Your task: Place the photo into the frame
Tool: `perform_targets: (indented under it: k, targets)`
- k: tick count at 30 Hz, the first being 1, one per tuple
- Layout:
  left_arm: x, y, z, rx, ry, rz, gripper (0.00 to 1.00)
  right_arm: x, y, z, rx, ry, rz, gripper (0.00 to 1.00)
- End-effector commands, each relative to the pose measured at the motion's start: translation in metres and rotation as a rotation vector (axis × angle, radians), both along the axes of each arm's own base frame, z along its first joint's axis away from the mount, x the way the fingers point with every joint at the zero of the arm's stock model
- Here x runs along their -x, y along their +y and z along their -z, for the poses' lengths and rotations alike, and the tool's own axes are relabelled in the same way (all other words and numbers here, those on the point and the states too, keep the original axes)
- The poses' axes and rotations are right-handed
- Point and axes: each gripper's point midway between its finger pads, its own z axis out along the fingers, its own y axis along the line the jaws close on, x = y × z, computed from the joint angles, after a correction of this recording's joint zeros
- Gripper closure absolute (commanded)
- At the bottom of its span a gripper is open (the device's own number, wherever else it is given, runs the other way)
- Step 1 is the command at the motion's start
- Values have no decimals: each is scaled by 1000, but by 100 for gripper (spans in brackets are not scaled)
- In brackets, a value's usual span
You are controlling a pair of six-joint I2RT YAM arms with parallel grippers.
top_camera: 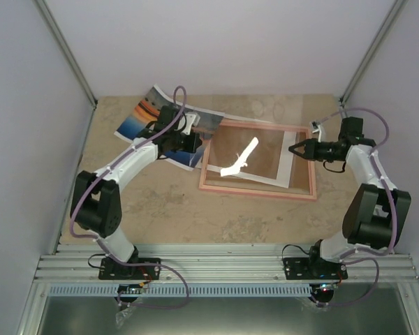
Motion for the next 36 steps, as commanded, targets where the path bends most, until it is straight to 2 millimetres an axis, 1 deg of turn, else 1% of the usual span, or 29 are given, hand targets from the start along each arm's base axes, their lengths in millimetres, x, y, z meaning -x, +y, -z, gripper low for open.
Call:
perform_targets:
  k: [1,3,5,6,7,8,11,14,16,17,19,21,22,23,24,27,30,31,34,35,36]
  targets:
    - [-10,11,25,-23,52,-13,95,-21,-11,6,45,18,26,100]
    - [-19,19,32,-36,55,-21,73,-24,-11,14,38,44,26,100]
    - [-33,37,37,-54,40,-59,44,-25,-10,20,28,65,23,100]
    - [-42,48,39,-61,28,-82,34,-26,-10,24,25,73,22,100]
    - [-52,61,41,-69,15,-112,26,-27,-11,26,24,79,23,100]
    - [-62,74,44,-76,6,-135,22,-28,-11,29,24,84,23,100]
    - [-87,102,59,-102,18,-157,19,-29,-12,33,33,89,25,99]
    - [-105,118,84,-134,53,-179,18,-30,-13,36,37,93,27,100]
    - [-117,133,101,-162,72,-225,18,-30,-14,37,44,95,30,99]
    - [-122,141,110,-180,84,-251,19,-30,-14,38,49,95,31,99]
    - [-134,166,124,-211,99,-330,21,-30,-14,39,52,96,29,100]
    - [-142,193,137,-229,122,-400,23,-29,-14,38,51,94,27,99]
    - [-144,201,144,-246,130,-422,24,-29,-14,37,52,93,25,99]
    - [-146,220,149,-265,139,-462,25,-28,-14,36,51,91,23,99]
    - [-146,237,158,-294,154,-499,26,-28,-14,36,55,89,22,99]
    - [-143,268,171,-357,183,-564,29,-27,-13,32,54,83,14,99]
    - [-136,307,178,-420,202,-645,34,-25,-13,29,59,72,7,99]
    - [-132,317,179,-414,221,-663,40,-24,-13,28,64,67,7,100]
    - [-134,345,169,-449,204,-718,40,-22,-14,28,68,65,5,99]
    - [-133,351,165,-463,196,-716,39,-22,-13,28,68,64,5,100]
    - [-134,351,161,-449,185,-698,36,-21,-13,28,66,63,4,100]
